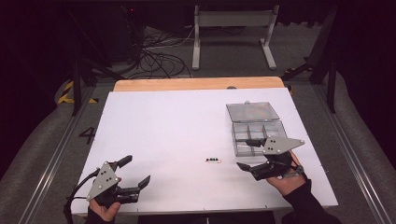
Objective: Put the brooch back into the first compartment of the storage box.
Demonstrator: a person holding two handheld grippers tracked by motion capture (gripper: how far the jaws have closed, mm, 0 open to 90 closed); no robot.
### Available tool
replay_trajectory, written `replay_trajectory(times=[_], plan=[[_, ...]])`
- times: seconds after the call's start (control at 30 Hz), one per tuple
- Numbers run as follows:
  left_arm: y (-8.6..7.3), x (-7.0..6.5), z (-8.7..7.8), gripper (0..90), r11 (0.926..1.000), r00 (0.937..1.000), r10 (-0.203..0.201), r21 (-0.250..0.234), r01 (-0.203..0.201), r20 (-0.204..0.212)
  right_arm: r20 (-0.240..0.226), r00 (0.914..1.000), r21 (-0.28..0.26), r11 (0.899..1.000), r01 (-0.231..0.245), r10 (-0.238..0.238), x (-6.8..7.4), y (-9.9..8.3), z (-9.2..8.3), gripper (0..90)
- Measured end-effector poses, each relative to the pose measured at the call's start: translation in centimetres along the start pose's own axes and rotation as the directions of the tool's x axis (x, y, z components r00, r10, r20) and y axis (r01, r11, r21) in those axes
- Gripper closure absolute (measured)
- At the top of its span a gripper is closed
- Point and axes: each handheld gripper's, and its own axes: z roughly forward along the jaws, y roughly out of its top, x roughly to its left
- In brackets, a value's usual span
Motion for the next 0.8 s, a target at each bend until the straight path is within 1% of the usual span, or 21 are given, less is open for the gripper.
replay_trajectory(times=[0.23,0.37,0.7,0.73,0.8], plan=[[0.0,0.0,0.0,14.1,1.0,1.0,0.002,0.0,-0.002,-0.001,-0.024,0.9997,0.02,1.0,0.012,-0.012,0.0,1.1,1.2,20.5],[0.0,-0.1,0.1,14.1,1.0,1.0,-0.005,0.007,0.005,-0.001,-0.037,0.9991,0.032,0.999,0.02,-0.019,0.2,1.6,1.9,20.5],[0.0,-0.2,0.1,14.1,0.9999,1.0,-0.005,0.012,0.005,-0.002,-0.05,0.9981,0.045,0.998,0.039,-0.037,0.4,2.7,3.3,20.9],[0.0,-0.1,0.2,14.1,0.9998,1.0,0.005,0.017,-0.005,-0.005,-0.054,0.9978,0.046,0.998,0.041,-0.039,0.4,2.8,3.5,20.9],[0.0,-0.2,0.2,14.1,0.9998,1.0,0.002,0.021,-0.002,-0.003,-0.058,0.9975,0.049,0.998,0.043,-0.04,0.5,3.0,3.7,20.9]])
